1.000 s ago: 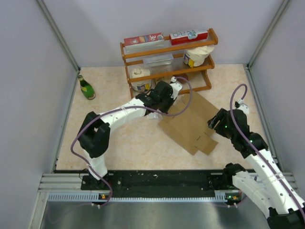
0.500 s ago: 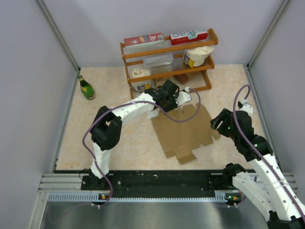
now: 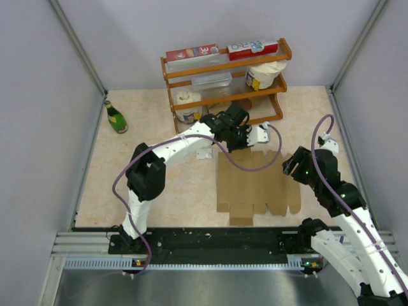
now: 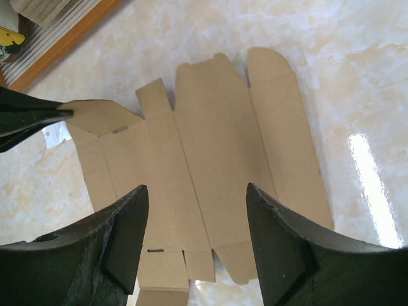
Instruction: Fold the paper box
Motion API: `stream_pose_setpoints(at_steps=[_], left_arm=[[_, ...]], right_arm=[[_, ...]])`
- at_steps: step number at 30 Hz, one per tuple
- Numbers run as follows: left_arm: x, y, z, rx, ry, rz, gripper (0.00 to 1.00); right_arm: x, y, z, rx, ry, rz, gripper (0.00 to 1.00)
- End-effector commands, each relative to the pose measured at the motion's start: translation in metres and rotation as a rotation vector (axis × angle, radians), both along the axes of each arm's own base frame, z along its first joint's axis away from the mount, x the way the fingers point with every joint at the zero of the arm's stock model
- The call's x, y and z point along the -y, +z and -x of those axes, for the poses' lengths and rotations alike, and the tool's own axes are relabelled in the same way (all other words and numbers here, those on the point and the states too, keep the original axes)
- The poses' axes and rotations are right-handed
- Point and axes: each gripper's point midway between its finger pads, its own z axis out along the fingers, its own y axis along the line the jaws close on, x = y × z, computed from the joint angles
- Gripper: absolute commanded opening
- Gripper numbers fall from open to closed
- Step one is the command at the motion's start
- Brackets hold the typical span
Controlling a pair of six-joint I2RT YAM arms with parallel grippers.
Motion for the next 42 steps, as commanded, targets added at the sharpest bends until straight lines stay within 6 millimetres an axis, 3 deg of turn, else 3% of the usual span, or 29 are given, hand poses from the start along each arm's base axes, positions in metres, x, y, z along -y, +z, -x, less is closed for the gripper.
stream_pose_setpoints(at_steps=[1, 7, 13, 16, 19, 28, 34, 42], left_arm=[[0.028, -0.003, 0.01, 0.048, -0.119, 0.0, 0.05], [0.033, 0.004, -0.007, 0.078, 0.015, 0.039, 0.2], [0.025, 0.054, -0.018, 0.118, 0.178, 0.197, 0.45], [0.009, 0.075, -0.022, 0.103, 0.283, 0.261, 0.67], [-0.015, 0.088, -0.021, 0.014, 0.416, 0.337, 0.72], [-0.093, 0.078, 0.031, -0.165, 0.728, 0.444, 0.8], [-0.129, 0.078, 0.064, -0.199, 0.83, 0.463, 0.89], [-0.156, 0.067, 0.086, -0.2, 0.882, 0.468, 0.92]], right_arm=[[0.007, 0.024, -0.002, 0.072, -0.015, 0.014, 0.63], [0.006, 0.022, -0.002, 0.068, 0.019, 0.04, 0.68], [0.004, 0.023, -0.005, 0.065, 0.064, 0.08, 0.73], [0.0, 0.027, -0.008, 0.074, 0.109, 0.107, 0.74], [-0.012, 0.033, -0.019, 0.092, 0.205, 0.133, 0.76], [-0.095, 0.033, -0.069, 0.051, 0.749, 0.158, 0.76], [-0.117, 0.025, -0.115, 0.094, 0.932, 0.258, 0.75], [-0.138, -0.019, -0.155, 0.146, 1.214, 0.436, 0.78]])
